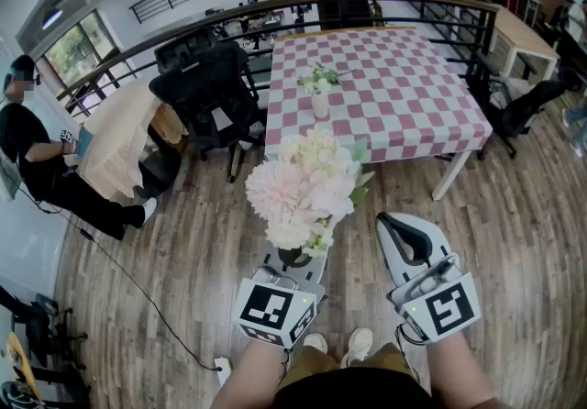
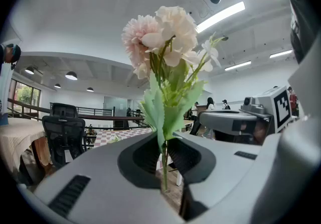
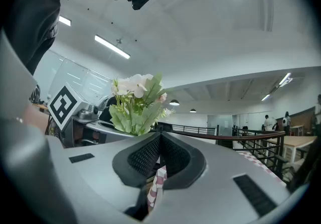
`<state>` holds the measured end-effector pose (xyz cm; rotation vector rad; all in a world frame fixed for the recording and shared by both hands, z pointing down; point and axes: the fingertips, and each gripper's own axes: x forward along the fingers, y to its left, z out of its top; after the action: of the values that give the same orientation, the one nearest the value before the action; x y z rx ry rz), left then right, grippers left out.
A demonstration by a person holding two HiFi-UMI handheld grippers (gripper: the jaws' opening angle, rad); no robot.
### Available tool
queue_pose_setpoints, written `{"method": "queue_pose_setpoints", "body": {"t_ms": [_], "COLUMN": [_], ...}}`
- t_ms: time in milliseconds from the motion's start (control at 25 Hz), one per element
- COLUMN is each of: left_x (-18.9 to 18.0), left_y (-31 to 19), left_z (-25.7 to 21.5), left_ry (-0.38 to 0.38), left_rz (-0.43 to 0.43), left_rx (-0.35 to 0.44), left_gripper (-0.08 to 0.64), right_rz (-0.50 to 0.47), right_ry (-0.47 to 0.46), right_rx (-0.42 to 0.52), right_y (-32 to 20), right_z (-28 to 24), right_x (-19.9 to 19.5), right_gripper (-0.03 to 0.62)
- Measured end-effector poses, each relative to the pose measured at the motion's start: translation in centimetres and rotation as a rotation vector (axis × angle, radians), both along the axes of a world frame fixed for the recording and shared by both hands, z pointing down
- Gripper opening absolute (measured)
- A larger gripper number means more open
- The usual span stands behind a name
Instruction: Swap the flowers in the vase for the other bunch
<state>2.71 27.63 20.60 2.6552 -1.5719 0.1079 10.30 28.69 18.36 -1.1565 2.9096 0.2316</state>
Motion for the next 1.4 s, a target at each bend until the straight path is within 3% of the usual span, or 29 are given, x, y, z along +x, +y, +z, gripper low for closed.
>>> {"method": "queue_pose_setpoints", "body": {"t_ms": [880,1400], "left_x": [1.0,2.6], "left_y": [0.8,1.0], "left_z": [-0.5,-0.7], "left_ry": [0.014,-0.016], "left_rz": [-0.039,-0.042], "left_rx": [0.0,0.008], "left_gripper": [0.049,0.049], "right_rz": [-0.029,-0.056], "right_ry": [-0.012,-0.031], "right_rx": [0.016,0.034], "right_y": [1.2,1.7], "right_z": [-0.5,-0.7], "right_x": [1.8,2.8], "right_gripper": [0.032,0.032]}}
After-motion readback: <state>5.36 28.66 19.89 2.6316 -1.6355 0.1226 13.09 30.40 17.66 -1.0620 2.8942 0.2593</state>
